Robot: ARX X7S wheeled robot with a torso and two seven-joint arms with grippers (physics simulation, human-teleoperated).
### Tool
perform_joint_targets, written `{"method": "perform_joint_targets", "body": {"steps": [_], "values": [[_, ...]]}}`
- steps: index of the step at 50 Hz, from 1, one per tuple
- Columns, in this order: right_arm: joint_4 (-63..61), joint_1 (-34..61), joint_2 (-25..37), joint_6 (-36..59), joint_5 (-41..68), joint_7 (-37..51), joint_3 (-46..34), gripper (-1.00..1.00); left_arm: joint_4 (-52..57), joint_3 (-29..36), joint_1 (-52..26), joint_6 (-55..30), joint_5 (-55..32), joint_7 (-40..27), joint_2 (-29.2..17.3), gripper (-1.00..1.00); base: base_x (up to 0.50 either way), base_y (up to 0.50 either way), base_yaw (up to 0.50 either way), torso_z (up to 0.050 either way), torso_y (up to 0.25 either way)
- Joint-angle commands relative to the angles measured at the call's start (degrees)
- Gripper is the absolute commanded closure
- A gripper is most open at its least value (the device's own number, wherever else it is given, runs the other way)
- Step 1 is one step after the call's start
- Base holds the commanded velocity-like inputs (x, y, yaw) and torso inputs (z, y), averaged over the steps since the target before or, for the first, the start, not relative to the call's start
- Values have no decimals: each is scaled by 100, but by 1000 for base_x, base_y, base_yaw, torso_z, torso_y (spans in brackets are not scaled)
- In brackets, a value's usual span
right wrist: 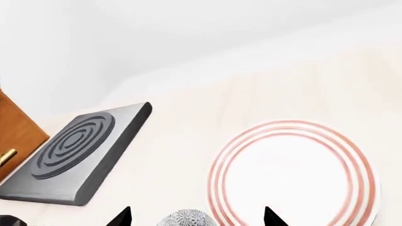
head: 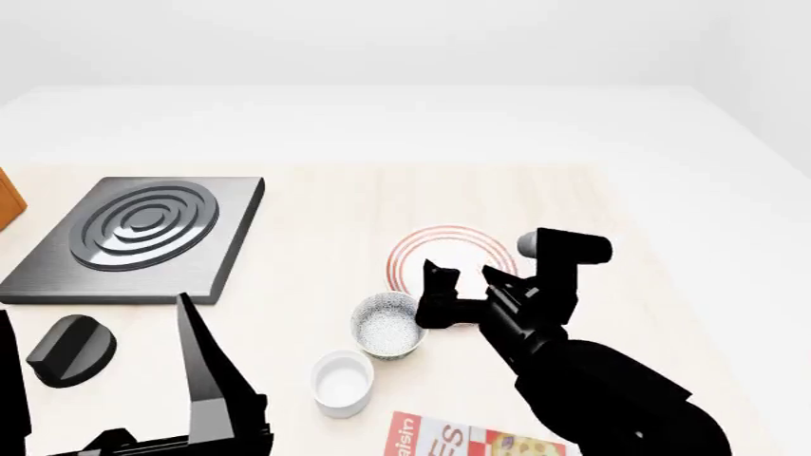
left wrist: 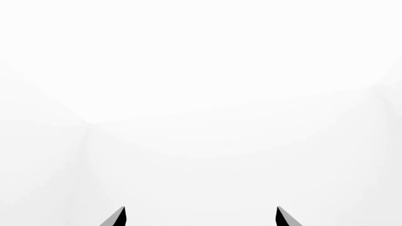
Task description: Pick the akita bowl between the plate and the ramekin and place it on the plate.
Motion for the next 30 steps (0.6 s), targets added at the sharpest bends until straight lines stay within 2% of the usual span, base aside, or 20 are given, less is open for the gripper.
{"method": "perform_joint_targets", "body": {"steps": [1,30], "values": [[359,-72,-196,-175,-165,-52,99,-100,-37,-186,-5,75,-8,125,104,-100,0,0,0,0,0],[842,-390,-322,-708,-123,-155,-216,-100,-45,-143,17,61,34,41,45,-100,0,0,0,0,0]]}}
